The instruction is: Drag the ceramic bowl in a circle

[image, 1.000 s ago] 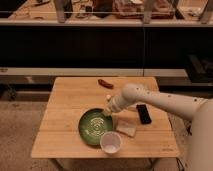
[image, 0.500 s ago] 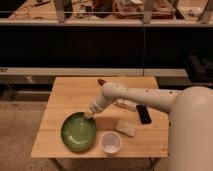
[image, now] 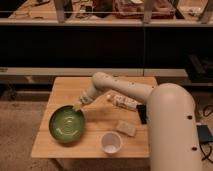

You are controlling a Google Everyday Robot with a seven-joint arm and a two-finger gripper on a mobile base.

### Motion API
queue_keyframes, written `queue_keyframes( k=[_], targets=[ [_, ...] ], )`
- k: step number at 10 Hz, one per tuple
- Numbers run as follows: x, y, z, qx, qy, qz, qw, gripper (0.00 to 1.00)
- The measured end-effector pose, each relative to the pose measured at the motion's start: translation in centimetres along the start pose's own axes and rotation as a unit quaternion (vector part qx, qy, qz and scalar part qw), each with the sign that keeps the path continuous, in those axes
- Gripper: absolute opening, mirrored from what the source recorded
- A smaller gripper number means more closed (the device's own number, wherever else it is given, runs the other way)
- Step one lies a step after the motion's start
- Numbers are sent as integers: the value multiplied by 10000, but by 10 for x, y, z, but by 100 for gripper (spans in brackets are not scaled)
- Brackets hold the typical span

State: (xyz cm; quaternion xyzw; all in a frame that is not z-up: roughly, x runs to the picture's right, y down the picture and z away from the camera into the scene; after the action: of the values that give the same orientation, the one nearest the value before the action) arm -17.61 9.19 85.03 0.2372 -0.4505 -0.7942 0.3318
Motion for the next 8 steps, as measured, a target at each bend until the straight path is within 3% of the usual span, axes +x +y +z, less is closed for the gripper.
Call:
queue_keyframes(
  k=[2, 5, 8],
  targets=[
    [5, 22, 9, 23, -81, 78, 9999, 0],
    [-13, 59, 12, -119, -198, 369, 9991, 0],
    [-60, 106, -17, -500, -199, 835, 9951, 0]
  ],
)
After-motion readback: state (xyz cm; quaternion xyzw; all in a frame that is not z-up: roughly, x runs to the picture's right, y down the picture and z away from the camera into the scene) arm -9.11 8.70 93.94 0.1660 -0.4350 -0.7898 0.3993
